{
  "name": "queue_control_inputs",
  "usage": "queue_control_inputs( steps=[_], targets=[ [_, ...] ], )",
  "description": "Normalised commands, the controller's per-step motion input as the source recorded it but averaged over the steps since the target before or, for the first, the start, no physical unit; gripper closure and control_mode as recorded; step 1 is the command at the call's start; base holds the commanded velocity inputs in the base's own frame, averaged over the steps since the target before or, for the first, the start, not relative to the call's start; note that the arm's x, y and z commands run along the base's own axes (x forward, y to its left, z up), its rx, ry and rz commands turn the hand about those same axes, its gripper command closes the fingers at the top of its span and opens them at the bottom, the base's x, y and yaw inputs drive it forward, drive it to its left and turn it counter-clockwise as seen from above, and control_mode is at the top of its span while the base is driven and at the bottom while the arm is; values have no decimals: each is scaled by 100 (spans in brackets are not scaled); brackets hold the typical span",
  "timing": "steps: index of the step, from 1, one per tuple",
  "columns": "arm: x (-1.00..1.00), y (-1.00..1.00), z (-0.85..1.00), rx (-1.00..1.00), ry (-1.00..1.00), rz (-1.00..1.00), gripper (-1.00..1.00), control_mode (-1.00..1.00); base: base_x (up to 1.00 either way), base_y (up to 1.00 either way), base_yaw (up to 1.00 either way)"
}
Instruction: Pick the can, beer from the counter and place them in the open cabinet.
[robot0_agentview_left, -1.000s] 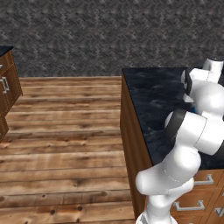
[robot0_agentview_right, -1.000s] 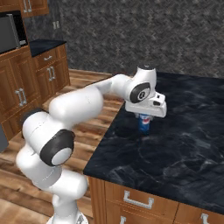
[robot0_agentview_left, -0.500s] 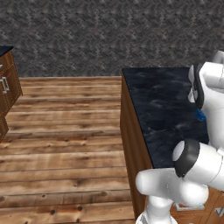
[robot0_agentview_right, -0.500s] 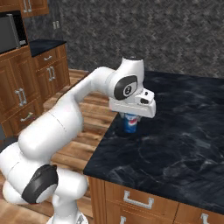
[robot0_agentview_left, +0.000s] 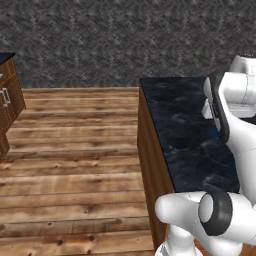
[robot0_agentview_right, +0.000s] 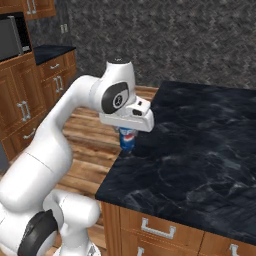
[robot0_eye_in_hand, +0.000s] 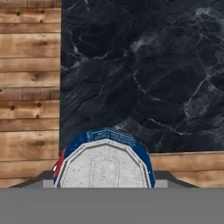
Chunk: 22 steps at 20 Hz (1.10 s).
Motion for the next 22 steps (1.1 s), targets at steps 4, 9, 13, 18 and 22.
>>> queue_control_inputs(
  steps=[4, 9, 13, 18, 22],
  targets=[
    [-5, 10, 7, 0, 0, 0, 100, -100, 0, 0, 0],
    [0, 34, 13, 0, 0, 0, 100, -100, 0, 0, 0],
    [0, 16, 0, 0, 0, 0, 100, 100, 0, 4, 0],
    [0, 0, 0, 0, 0, 0, 100, 100, -28, 38, 3],
    [0, 0, 0, 0, 0, 0, 100, 100, -59, 89, 24]
  ],
)
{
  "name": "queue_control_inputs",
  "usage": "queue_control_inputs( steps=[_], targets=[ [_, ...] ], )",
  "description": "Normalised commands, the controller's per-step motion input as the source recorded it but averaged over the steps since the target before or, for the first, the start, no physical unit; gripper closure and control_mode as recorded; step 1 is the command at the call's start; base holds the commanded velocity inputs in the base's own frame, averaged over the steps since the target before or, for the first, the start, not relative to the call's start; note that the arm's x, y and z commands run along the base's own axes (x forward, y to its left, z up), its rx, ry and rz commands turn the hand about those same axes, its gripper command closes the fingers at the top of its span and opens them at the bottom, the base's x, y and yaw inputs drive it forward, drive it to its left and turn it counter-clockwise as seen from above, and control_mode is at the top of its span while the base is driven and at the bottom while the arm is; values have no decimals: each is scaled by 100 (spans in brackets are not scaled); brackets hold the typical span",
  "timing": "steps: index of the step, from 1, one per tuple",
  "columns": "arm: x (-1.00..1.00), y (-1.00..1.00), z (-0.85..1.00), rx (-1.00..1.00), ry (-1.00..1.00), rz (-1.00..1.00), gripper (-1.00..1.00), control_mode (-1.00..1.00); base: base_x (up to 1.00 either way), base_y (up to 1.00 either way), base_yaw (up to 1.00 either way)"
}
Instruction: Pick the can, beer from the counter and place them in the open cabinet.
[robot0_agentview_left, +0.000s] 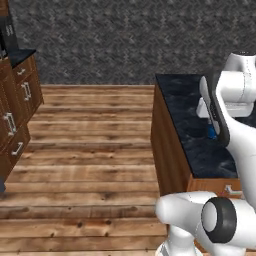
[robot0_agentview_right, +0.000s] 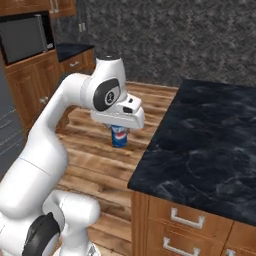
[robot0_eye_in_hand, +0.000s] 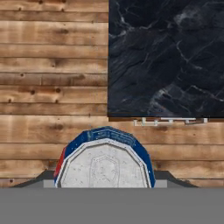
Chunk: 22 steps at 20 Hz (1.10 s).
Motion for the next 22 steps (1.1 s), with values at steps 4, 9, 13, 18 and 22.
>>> queue_control_inputs(
  steps=[4, 9, 13, 18, 22],
  targets=[
    [0, 0, 0, 0, 0, 0, 100, 100, 1, 100, 55],
    [0, 0, 0, 0, 0, 0, 100, 100, 13, 96, 67],
    [0, 0, 0, 0, 0, 0, 100, 100, -9, 96, 68],
    [0, 0, 0, 0, 0, 0, 100, 100, -8, 51, 82],
    [0, 0, 0, 0, 0, 0, 100, 100, 12, 40, 82]
  ],
)
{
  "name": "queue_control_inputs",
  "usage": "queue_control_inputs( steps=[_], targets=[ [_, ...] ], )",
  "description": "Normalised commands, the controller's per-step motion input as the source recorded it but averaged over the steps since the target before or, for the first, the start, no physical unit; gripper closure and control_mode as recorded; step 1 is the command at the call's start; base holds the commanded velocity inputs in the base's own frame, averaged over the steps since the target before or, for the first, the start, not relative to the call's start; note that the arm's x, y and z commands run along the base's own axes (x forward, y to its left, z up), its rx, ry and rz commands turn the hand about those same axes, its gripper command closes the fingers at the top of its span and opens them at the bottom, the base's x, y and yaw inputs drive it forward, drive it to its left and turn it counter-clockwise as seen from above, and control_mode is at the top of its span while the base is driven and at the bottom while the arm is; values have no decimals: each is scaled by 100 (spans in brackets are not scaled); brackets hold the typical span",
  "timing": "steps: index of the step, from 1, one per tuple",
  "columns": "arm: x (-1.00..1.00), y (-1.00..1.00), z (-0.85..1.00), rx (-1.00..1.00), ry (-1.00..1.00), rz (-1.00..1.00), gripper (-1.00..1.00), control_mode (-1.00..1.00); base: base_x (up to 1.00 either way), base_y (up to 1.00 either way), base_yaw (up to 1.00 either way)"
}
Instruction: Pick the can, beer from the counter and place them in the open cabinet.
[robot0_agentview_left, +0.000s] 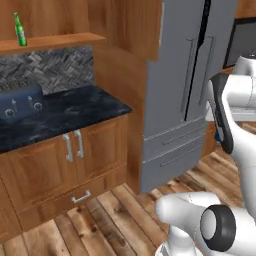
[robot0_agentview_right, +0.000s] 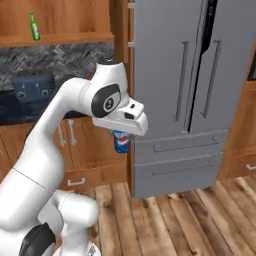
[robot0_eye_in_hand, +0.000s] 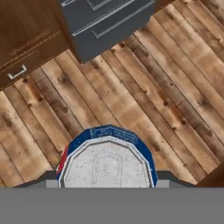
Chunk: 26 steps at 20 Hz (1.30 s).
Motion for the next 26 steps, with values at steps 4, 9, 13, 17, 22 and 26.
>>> queue_control_inputs(
  steps=[4, 9, 13, 17, 22, 26],
  targets=[
    [0, 0, 0, 0, 0, 0, 100, 100, 34, 42, 76],
    [0, 0, 0, 0, 0, 0, 100, 100, 18, 19, 63],
    [0, 0, 0, 0, 0, 0, 100, 100, 17, 3, 45],
    [0, 0, 0, 0, 0, 0, 100, 100, 43, 7, 29],
    [0, 0, 0, 0, 0, 0, 100, 100, 70, 44, 13],
    [0, 0, 0, 0, 0, 0, 100, 100, 82, 45, 4]
  ],
)
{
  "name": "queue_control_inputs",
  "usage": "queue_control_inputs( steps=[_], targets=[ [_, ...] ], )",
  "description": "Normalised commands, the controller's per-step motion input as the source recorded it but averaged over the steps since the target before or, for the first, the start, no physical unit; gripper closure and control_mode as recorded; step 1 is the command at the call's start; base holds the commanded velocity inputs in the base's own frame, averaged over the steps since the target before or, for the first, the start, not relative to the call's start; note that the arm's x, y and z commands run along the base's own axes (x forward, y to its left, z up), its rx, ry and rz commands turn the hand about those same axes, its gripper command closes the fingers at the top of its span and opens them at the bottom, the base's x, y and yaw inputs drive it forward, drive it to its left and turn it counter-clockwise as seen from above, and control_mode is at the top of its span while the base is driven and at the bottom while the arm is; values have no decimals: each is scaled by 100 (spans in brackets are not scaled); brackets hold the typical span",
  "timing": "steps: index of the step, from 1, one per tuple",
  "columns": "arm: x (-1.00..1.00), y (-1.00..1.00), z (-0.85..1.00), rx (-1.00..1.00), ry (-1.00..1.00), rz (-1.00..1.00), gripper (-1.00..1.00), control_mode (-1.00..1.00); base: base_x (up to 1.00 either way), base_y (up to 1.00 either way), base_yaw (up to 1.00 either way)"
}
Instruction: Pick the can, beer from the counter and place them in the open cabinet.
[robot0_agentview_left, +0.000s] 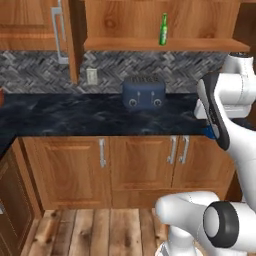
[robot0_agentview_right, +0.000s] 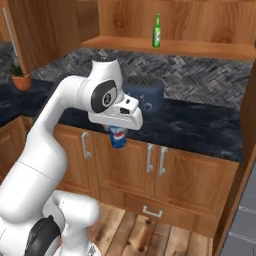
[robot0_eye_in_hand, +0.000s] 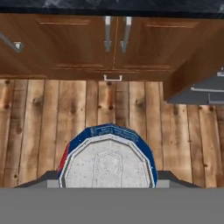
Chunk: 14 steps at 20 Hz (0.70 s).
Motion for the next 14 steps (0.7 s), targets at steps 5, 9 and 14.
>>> queue_control_inputs(
  steps=[5, 9, 14],
  targets=[
    [0, 0, 0, 0, 0, 0, 100, 100, 75, 47, -2],
    [0, 0, 0, 0, 0, 0, 100, 100, 69, 18, -21],
    [0, 0, 0, 0, 0, 0, 100, 100, 55, -15, -41]
  ],
)
